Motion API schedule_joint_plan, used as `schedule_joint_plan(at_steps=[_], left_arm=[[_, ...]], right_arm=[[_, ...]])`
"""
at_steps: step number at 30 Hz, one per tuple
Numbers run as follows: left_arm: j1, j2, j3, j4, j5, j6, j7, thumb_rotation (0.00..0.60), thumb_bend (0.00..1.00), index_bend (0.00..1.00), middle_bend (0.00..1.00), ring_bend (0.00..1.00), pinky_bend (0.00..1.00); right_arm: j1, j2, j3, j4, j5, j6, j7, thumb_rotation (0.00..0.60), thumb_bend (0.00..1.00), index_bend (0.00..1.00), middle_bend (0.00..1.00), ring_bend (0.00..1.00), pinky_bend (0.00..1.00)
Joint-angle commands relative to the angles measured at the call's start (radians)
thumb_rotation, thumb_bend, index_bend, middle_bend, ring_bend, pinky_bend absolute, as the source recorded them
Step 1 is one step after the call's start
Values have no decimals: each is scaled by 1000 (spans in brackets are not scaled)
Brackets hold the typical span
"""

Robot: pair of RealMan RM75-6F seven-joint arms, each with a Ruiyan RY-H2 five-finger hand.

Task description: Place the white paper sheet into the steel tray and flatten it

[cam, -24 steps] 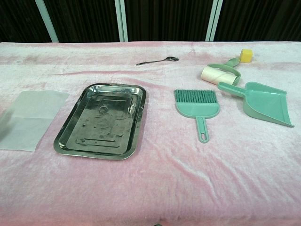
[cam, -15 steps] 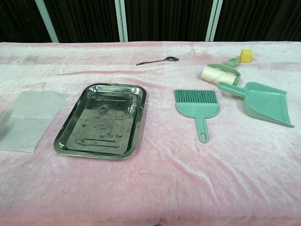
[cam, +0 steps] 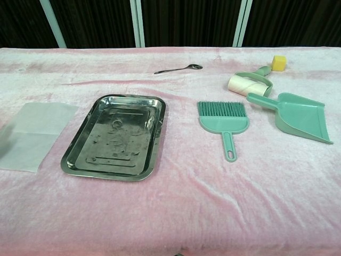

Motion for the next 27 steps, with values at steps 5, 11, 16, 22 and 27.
schedule_joint_plan(at_steps=[5, 11, 16, 22, 27], left_arm=[[-3, 9, -11, -16, 0, 17, -1, 600, 465, 604, 116, 0, 0], [-62, 55, -86, -99, -21, 27, 3, 600, 465, 604, 115, 0, 0], [-171, 94, -191, -185, -49, -6, 61, 600, 465, 604, 115, 0, 0], [-267, 141, -278, -305, -84, -46, 157, 600, 465, 604, 116, 0, 0], [-320, 162, -330, -366, -120, -64, 226, 600, 465, 604, 117, 0, 0]], right_arm=[[0, 2, -1, -1, -1, -2, 0, 600, 262, 60, 18, 101, 152], [2, 1, -2, -2, 1, -7, 1, 600, 262, 60, 17, 101, 151], [2, 0, -2, -1, 1, -6, -1, 600, 263, 60, 18, 101, 152], [2, -1, -1, -2, 4, -6, -3, 600, 263, 60, 17, 101, 151], [3, -1, -2, -4, 7, -8, -6, 600, 263, 60, 18, 101, 152]])
